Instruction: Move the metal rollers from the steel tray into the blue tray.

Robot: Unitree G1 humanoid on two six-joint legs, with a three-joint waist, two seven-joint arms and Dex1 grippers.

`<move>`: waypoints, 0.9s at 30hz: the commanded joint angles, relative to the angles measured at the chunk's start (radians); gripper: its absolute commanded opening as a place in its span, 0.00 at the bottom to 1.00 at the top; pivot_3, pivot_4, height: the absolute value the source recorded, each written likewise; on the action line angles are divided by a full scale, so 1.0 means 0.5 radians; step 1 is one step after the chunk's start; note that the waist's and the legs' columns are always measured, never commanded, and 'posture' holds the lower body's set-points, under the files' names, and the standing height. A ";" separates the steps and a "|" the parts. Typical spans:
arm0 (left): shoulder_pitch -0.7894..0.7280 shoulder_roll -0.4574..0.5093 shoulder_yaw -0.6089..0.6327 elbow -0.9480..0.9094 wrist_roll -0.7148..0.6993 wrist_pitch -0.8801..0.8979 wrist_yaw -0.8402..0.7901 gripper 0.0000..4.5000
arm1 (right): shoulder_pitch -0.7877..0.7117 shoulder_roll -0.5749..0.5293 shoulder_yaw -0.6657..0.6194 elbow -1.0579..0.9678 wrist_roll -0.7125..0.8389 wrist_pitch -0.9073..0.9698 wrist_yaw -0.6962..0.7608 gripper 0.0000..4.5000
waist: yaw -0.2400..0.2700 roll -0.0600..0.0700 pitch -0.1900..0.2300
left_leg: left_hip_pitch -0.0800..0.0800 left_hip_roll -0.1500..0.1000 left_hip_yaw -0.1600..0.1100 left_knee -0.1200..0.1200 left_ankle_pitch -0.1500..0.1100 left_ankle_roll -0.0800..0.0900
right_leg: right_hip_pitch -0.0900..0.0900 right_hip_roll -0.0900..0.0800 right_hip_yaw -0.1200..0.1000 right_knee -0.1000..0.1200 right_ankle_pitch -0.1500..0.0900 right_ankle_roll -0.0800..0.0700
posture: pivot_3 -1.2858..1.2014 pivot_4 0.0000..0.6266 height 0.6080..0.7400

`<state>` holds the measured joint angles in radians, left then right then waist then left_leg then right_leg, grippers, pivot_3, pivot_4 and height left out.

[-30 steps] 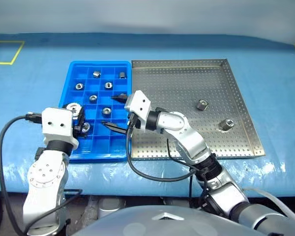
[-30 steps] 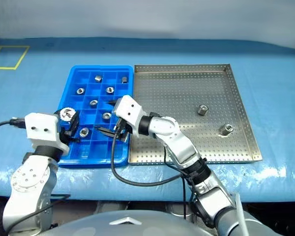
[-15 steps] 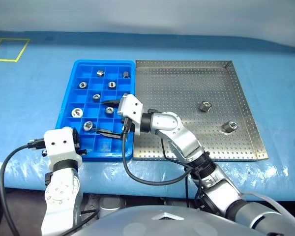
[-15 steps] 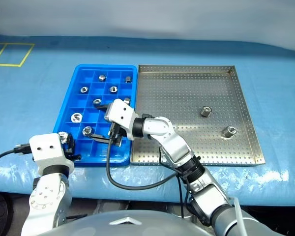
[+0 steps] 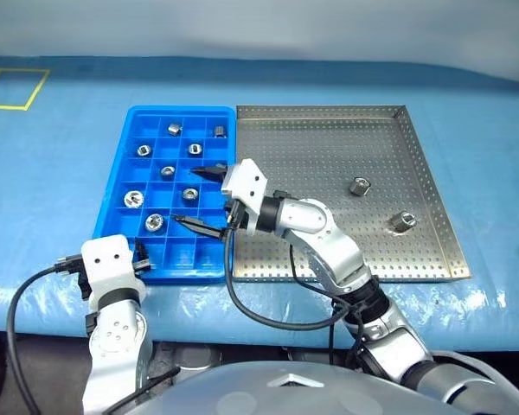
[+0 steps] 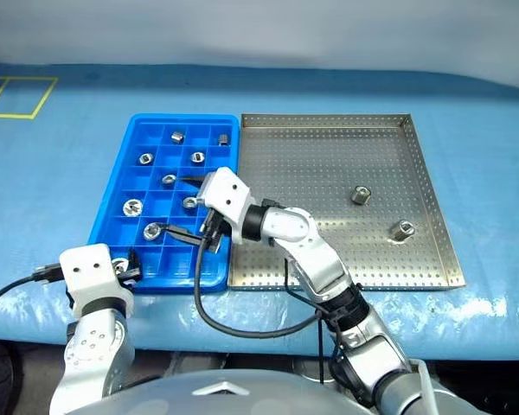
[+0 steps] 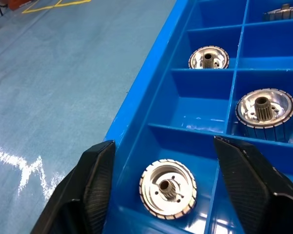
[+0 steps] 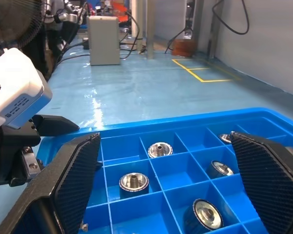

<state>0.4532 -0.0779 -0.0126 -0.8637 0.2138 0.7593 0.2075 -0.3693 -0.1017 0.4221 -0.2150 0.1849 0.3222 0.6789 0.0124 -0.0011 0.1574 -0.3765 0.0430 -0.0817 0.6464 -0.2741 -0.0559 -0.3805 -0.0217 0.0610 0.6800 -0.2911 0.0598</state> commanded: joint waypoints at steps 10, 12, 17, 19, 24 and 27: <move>-1.012 0.264 -0.109 0.437 -0.568 -0.215 -0.748 0.99 | 0.405 -0.049 -0.627 -0.465 -0.029 0.270 -0.693 1.00 | -0.118 0.002 -0.001 | -0.001 -0.002 -0.004 0.000 0.006 -0.004 | 0.001 0.000 -0.003 -0.001 0.006 -0.006 | 0.48 0.24 1.00; -1.030 0.249 -0.183 0.474 -0.626 -0.230 -0.808 0.99 | 0.438 -0.062 -0.694 -0.519 -0.050 0.372 -0.788 1.00 | -0.160 0.002 -0.001 | -0.002 -0.001 -0.002 -0.002 0.005 -0.001 | 0.000 0.000 -0.001 -0.001 0.005 -0.005 | 0.47 0.24 1.00; -0.985 0.330 -0.411 0.541 -0.688 -0.326 -0.992 0.99 | 0.380 -0.042 -0.738 -0.412 -0.161 0.555 -1.011 1.00 | -0.235 0.003 -0.002 | -0.002 0.000 0.006 -0.002 0.003 0.002 | -0.003 0.000 0.006 0.000 0.005 -0.005 | 0.46 0.24 1.00; -0.958 0.366 -0.451 0.548 -0.721 -0.351 -1.047 0.99 | 0.324 0.000 -0.741 -0.325 -0.168 0.581 -1.061 1.00 | -0.263 0.003 -0.001 | -0.001 0.000 0.007 -0.001 0.003 0.002 | -0.003 0.001 0.008 0.001 0.005 -0.005 | 0.46 0.24 1.00; -0.899 0.477 -0.499 0.535 -0.751 -0.446 -1.158 0.99 | 0.160 0.093 -0.816 -0.038 -0.186 0.604 -1.205 1.00 | -0.273 0.003 -0.001 | 0.001 0.000 0.007 0.000 0.004 0.003 | -0.003 0.004 0.012 0.002 0.007 -0.002 | 0.47 0.24 1.00; -0.885 0.524 -0.516 0.538 -0.763 -0.506 -1.205 0.99 | 0.041 0.137 -0.882 0.183 -0.213 0.548 -1.310 1.00 | -0.265 0.003 -0.001 | 0.000 0.000 0.008 0.000 0.004 0.003 | -0.003 0.003 0.012 0.001 0.007 -0.002 | 0.48 0.24 1.00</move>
<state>0.0158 0.1808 -0.2578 -0.5719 -0.1591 0.5451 -0.3764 -0.3204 -0.0408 0.0048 -0.1470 0.0830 0.6193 0.0526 -0.1202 0.0005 0.1568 -0.3766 0.0428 -0.0778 0.6465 -0.2720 -0.0543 -0.3821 -0.0203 0.0671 0.6803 -0.2875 0.0588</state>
